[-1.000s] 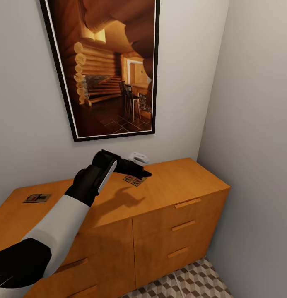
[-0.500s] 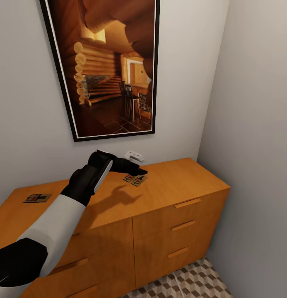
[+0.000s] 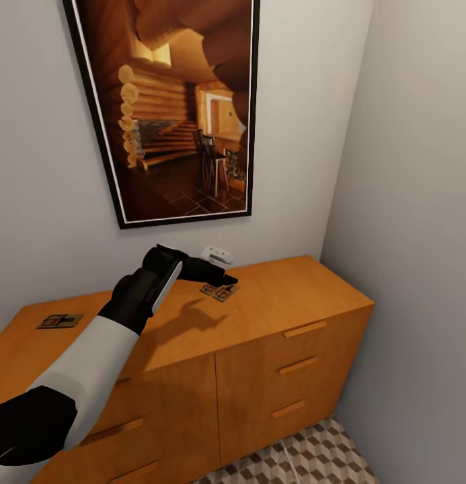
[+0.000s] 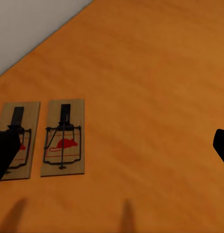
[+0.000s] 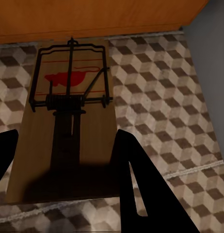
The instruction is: Take the four mousetraps from the cabinet in the bathroom and place them on the bathroom floor. Make sure all four end up on the same floor surface, and ensure that at least two of them are either under or directly next to the same bathroom sink.
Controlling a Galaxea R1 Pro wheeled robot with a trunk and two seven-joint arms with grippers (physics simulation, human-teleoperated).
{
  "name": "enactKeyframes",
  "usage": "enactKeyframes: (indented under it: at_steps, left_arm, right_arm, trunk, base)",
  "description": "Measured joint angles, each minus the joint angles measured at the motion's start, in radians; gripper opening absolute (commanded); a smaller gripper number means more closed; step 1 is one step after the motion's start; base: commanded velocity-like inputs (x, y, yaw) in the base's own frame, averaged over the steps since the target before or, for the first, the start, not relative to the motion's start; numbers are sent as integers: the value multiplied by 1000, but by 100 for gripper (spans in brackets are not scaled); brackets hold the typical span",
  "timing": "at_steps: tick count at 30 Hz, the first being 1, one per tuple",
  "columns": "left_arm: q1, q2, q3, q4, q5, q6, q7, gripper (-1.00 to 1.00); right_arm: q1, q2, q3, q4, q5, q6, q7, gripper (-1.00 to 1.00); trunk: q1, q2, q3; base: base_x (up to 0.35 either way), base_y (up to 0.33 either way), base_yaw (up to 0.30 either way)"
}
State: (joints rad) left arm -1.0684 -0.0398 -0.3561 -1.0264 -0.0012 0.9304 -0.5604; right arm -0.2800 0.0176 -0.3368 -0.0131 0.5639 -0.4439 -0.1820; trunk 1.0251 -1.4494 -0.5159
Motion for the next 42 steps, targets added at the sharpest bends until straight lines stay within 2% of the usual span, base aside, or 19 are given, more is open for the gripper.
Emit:
enactKeyframes:
  at_steps: [42]
  left_arm:
    - [0,-2,-1,18,0,0,0,100]
  right_arm:
    - [0,1,0,0,0,13,1,-100]
  trunk:
    - [0,0,-50]
  base:
    - [0,0,0]
